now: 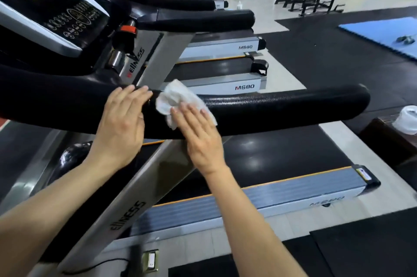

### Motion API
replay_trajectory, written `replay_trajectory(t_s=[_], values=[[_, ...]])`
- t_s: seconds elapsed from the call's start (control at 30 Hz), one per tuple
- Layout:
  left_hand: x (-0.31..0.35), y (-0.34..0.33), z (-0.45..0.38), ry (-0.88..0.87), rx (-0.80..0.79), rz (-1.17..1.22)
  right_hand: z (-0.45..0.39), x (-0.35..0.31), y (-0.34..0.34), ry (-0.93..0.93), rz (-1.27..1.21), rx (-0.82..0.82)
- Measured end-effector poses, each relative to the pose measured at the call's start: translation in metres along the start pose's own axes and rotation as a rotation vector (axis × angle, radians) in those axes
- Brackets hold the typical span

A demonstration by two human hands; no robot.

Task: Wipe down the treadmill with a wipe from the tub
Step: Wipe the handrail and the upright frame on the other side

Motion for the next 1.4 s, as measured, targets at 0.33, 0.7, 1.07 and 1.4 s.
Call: replay_trajectory(t_s=[0.33,0.7,1.07,1.4], values=[[-0.001,-0.003,-0.001,0.008,-0.015,0.028,0.042,0.072,0.032,-0.518,-0.070,0.594],[0.003,-0.002,0.000,0.000,0.045,0.031,0.028,0.043,0.009,-0.190,0.097,0.331],[0.055,-0.006,-0.005,-0.216,0.042,0.138,-0.011,0.015,0.028,-0.340,0.029,0.364],[0.093,-0.023,-0.016,-0.236,0.013,0.088,0.011,0.200,0.187,-0.656,0.226,0.172]])
Point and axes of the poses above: each hand's wrist, its own z-axis away from the middle knuckle, its own y-axis out of the back of the hand, x = y × z, the point moved 10 cm from there along -z, towards the middle knuckle, and after that the axes turned 10 degrees about -z, right-handed, at the moved point
